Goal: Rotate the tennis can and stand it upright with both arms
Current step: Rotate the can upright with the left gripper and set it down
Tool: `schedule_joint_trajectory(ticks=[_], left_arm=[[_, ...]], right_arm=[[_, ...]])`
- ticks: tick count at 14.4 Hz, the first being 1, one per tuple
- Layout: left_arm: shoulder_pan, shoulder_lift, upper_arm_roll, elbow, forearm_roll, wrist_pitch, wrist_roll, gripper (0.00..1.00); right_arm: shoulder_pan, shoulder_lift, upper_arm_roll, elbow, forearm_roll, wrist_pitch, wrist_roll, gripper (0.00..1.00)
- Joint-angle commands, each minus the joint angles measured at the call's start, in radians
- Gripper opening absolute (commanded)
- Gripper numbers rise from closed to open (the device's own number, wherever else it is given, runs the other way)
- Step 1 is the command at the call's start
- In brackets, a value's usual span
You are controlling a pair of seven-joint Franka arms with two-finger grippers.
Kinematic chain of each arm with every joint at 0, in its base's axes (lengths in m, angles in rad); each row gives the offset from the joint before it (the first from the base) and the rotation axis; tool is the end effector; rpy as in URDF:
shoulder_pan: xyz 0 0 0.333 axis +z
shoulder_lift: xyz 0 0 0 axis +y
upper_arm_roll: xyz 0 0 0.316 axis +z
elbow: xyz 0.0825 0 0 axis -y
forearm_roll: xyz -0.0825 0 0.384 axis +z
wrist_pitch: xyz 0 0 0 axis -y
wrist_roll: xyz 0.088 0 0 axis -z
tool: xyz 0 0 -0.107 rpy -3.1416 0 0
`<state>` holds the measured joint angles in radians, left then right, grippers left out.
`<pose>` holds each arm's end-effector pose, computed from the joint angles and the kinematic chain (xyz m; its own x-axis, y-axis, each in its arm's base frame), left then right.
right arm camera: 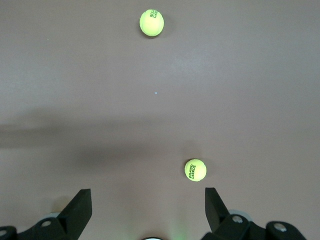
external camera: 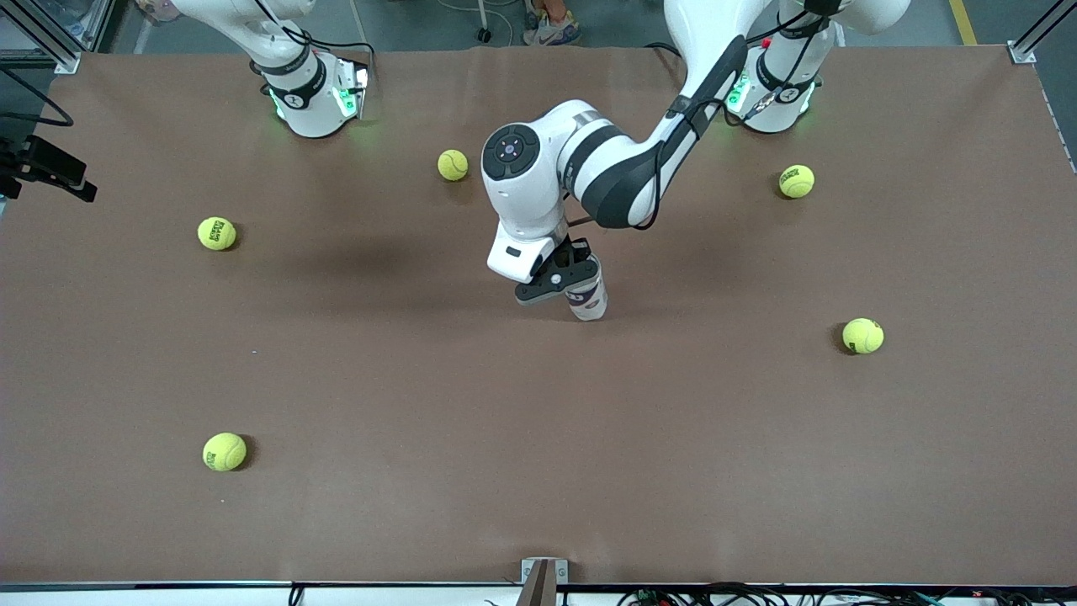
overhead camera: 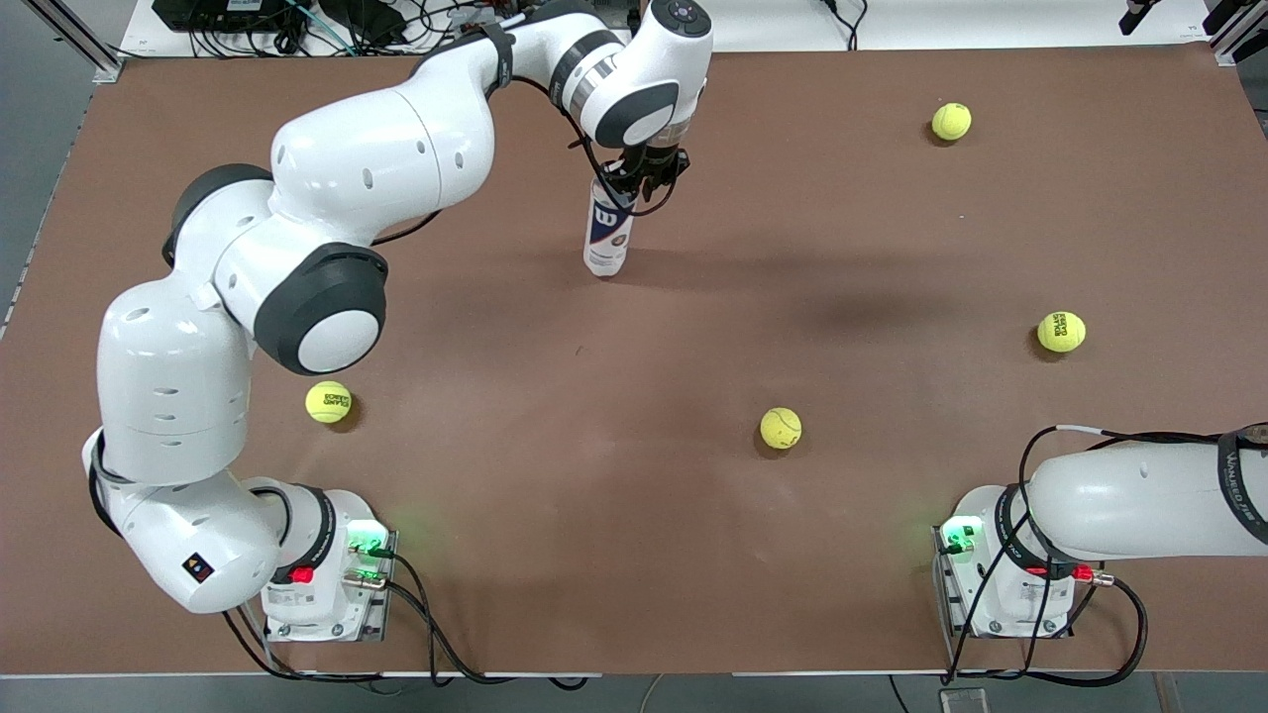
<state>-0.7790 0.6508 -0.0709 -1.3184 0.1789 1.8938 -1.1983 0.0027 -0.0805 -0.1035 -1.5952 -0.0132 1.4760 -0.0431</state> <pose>0.4954 -0.5270 0.3496 0.9538 0.2879 0.0856 0.2965 -0.9480 -0.1154 0.5165 -0.0562 0.6479 0.9975 -0.0582 -0.0393 -0.0581 -0.9983 0.0032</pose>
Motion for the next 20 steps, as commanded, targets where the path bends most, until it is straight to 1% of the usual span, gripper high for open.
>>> schedule_joint_trajectory(ticks=[1,2,5,8,9,12,17,20], left_arm=[[0.009,-0.028,0.002,0.016,0.014,-0.025,-0.004,0.91],[0.016,-0.057,0.002,0.016,0.013,-0.030,-0.006,1.00],[0.047,-0.132,0.002,0.015,-0.013,-0.065,-0.004,1.00],[0.058,-0.180,0.009,0.015,-0.007,-0.104,0.009,1.00],[0.088,-0.198,0.011,0.013,-0.012,-0.111,0.022,1.00],[0.183,-0.269,0.011,0.010,-0.015,-0.133,0.188,1.00],[0.364,-0.355,0.010,-0.008,-0.013,-0.231,0.440,1.00],[0.475,-0.398,0.008,-0.030,-0.013,-0.237,0.609,1.00]], right_arm=[[-0.004,-0.032,-0.001,-0.037,0.007,0.015,-0.011,1.00],[-0.004,-0.032,-0.002,-0.037,0.007,0.015,-0.012,1.00],[-0.006,-0.032,-0.002,-0.037,0.009,0.015,-0.011,1.00],[-0.006,-0.033,-0.002,-0.038,0.012,0.010,-0.011,1.00],[-0.007,-0.033,-0.002,-0.038,0.012,0.012,-0.011,1.00],[-0.015,-0.033,-0.002,-0.038,0.015,0.017,-0.012,1.00],[-0.010,-0.033,0.001,-0.038,0.032,0.021,-0.012,1.00],[-0.012,-0.035,0.001,-0.037,0.033,0.023,-0.012,1.00]])
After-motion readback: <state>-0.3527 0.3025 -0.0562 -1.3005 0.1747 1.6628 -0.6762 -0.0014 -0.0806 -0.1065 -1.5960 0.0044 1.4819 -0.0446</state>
